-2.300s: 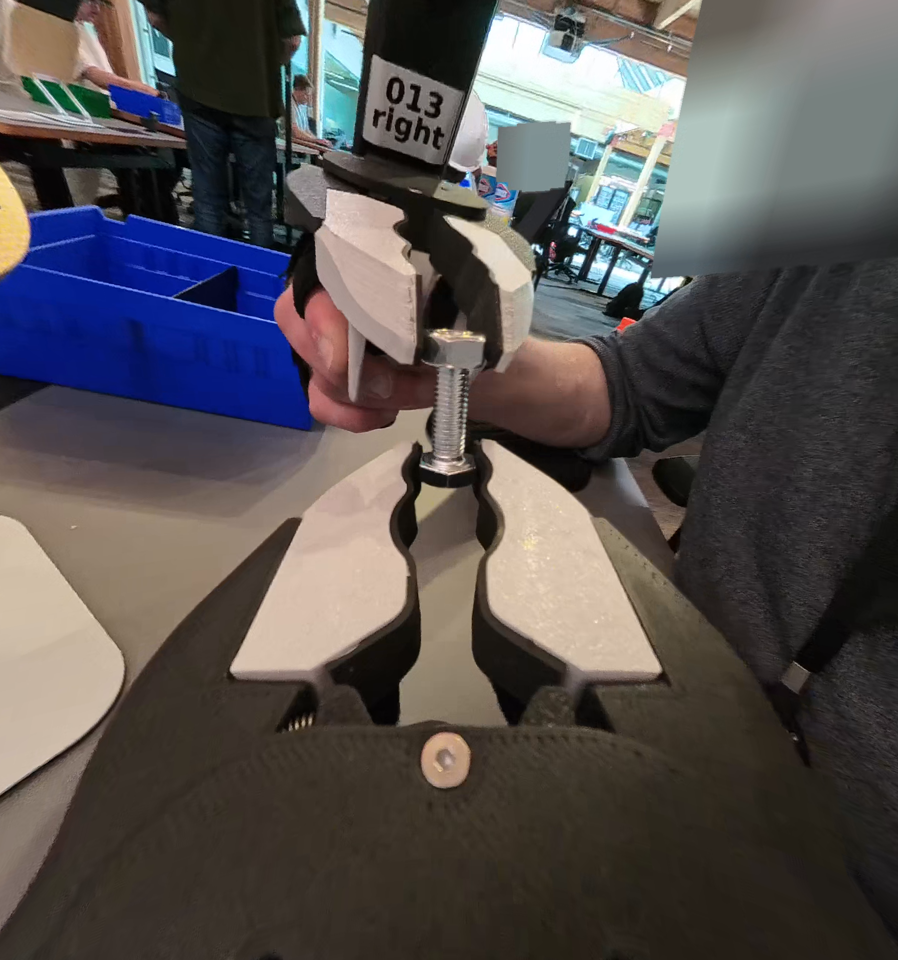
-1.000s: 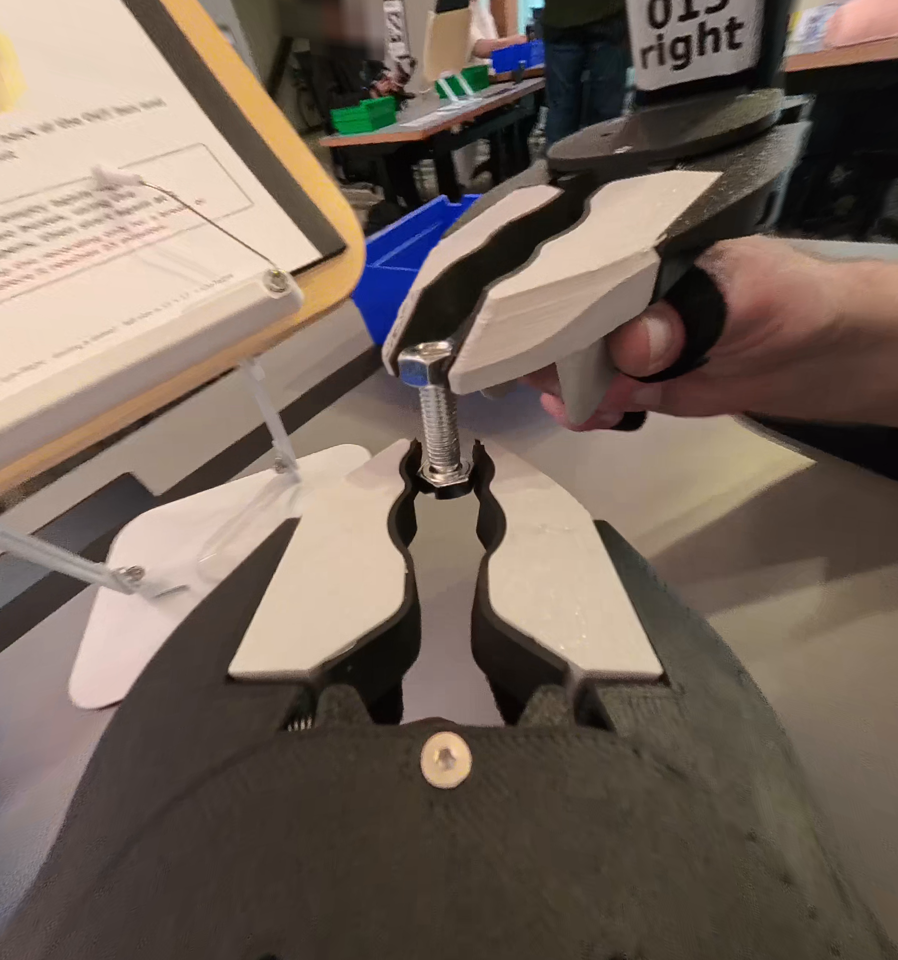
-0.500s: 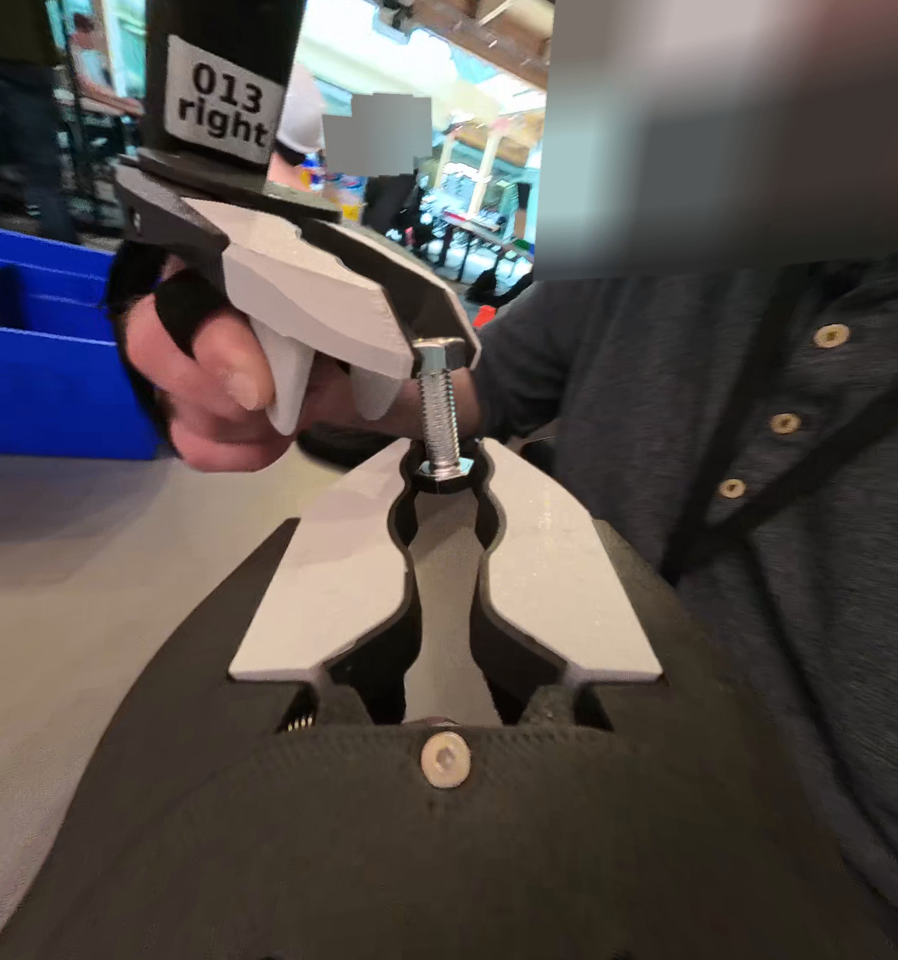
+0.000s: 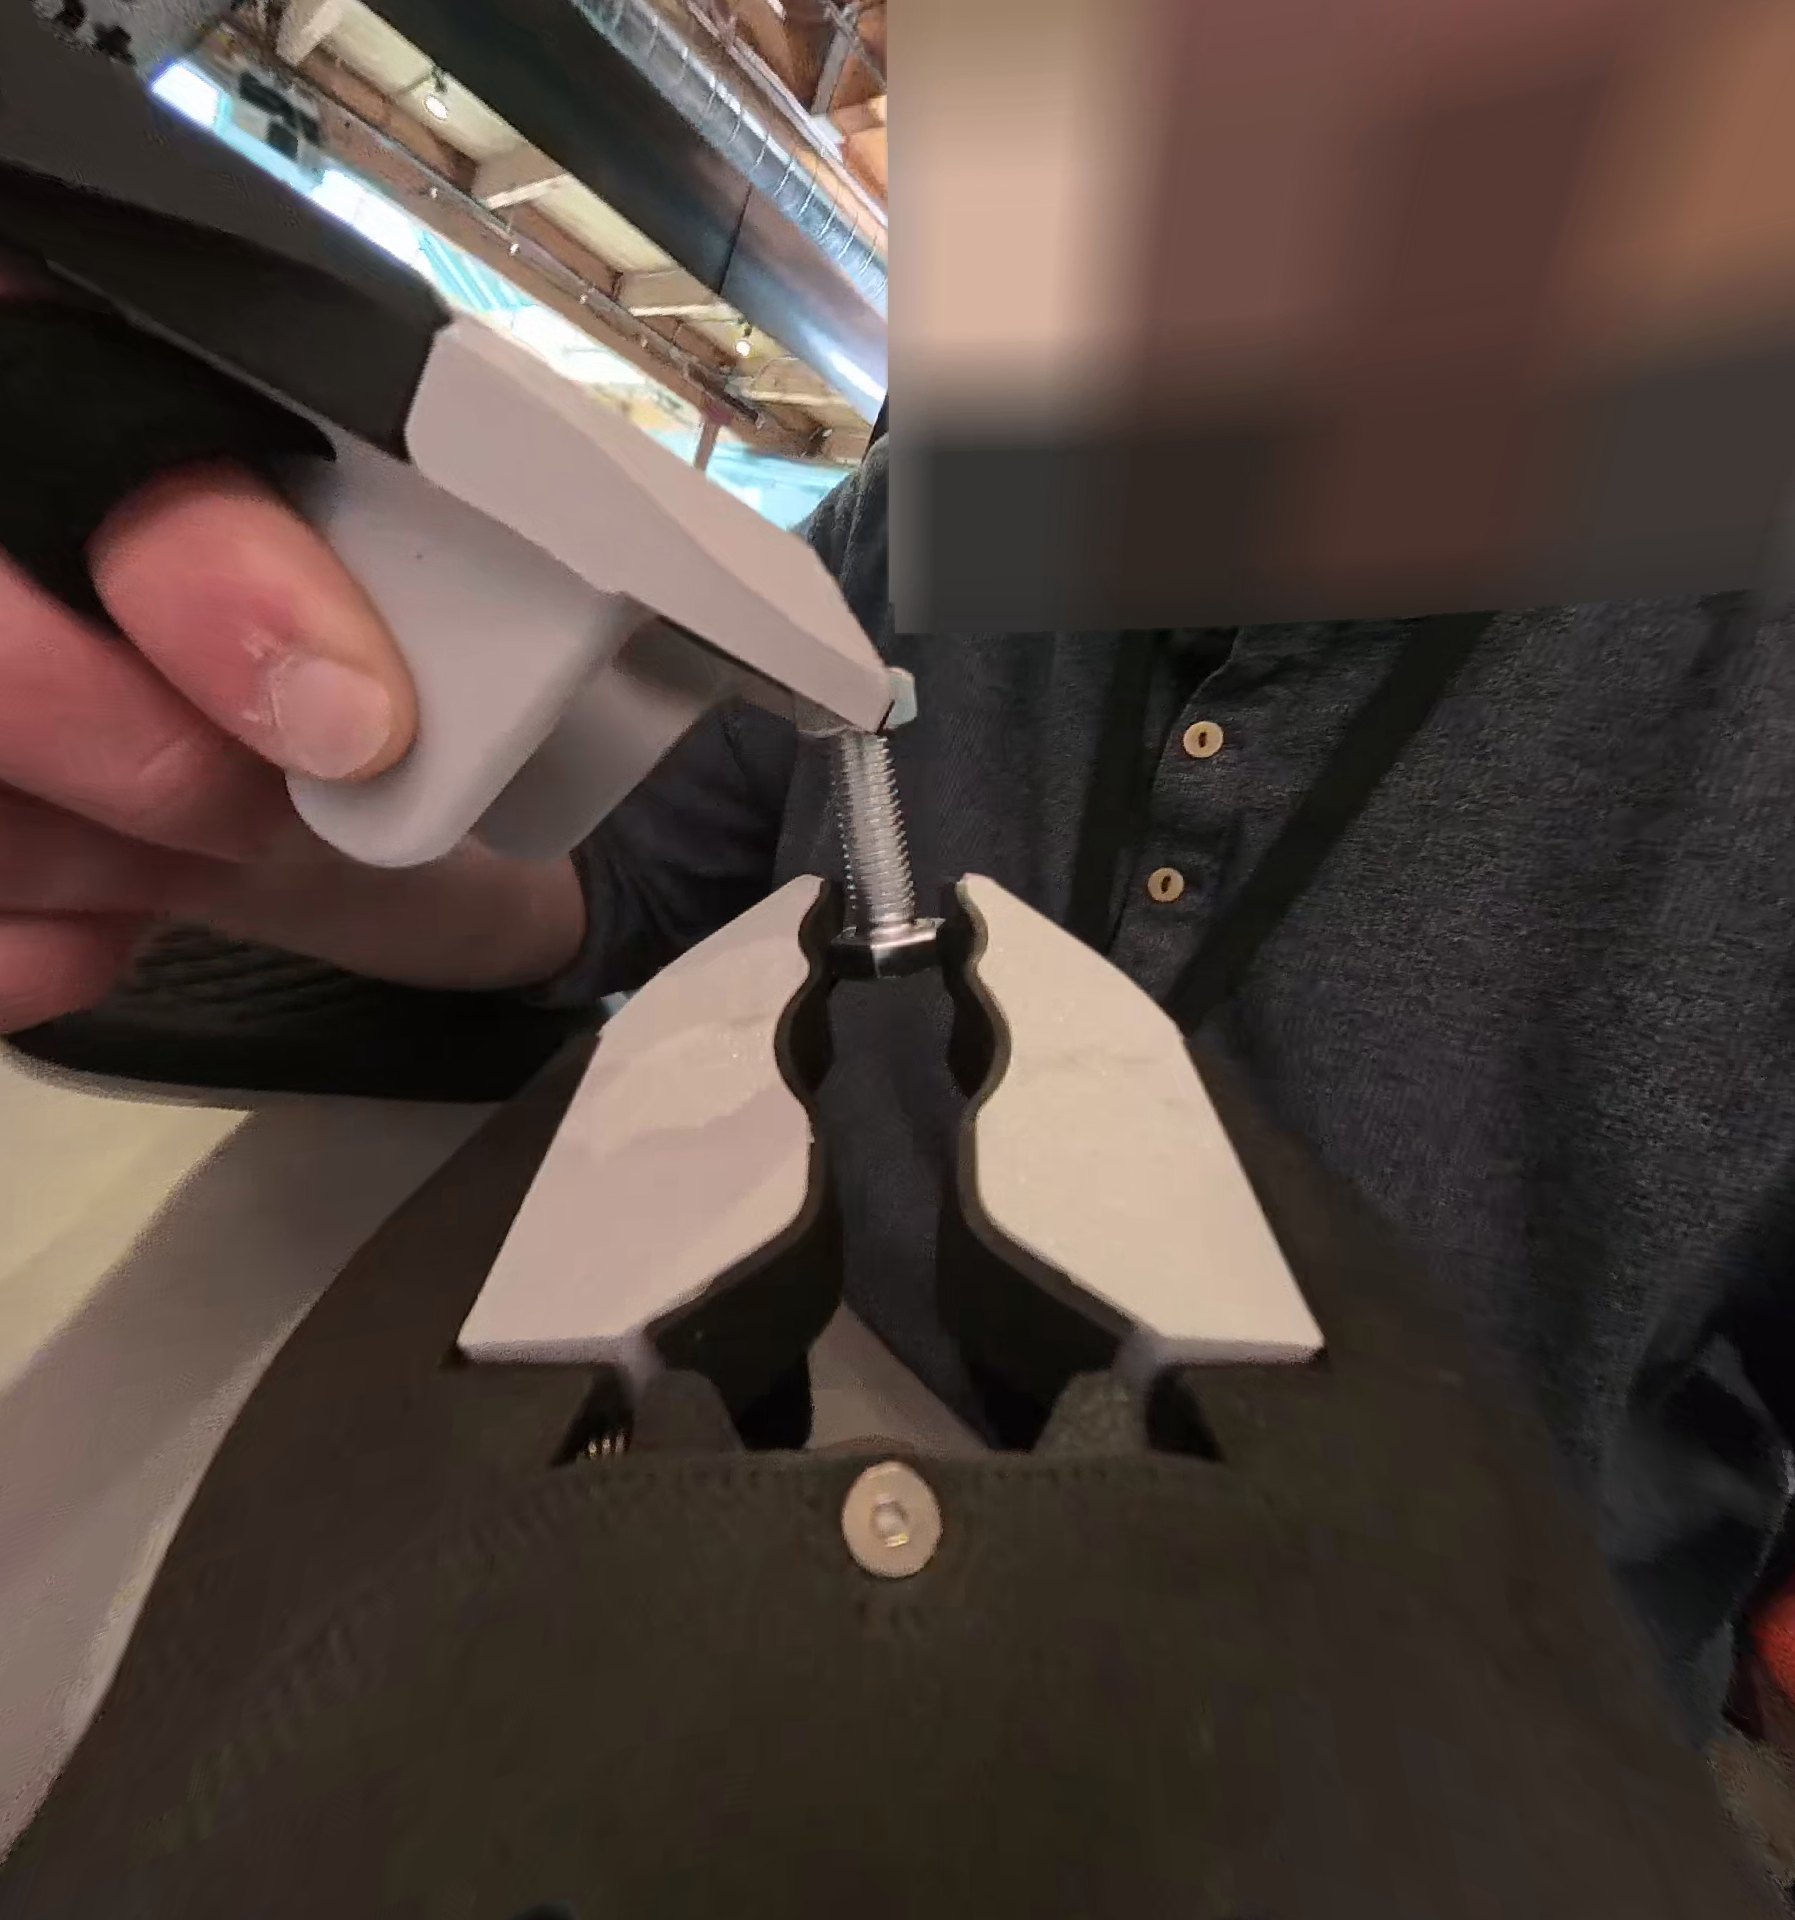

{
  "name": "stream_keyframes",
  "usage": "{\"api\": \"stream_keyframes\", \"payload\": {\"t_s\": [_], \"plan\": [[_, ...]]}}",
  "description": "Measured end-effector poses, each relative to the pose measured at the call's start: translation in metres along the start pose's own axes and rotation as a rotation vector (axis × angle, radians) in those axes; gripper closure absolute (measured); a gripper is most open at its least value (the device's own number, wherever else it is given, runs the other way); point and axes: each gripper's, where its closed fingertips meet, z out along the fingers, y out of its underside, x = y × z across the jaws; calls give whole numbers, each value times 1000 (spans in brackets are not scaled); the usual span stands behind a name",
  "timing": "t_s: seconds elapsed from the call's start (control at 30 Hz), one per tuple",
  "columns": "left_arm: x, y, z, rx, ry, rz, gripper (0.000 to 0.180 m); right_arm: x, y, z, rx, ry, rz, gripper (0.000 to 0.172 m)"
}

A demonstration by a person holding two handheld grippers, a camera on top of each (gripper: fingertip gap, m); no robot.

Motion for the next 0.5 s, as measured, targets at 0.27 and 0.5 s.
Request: {"api": "stream_keyframes", "payload": {"t_s": [0.27, 0.5], "plan": [[-8, -10, -9, 18, -112, 81, 162, 13, -2, -4, 36, 61, 46, 153], [-14, -13, -17, 18, -170, 89, 161, 21, 1, -5, 26, 104, 67, 153]]}}
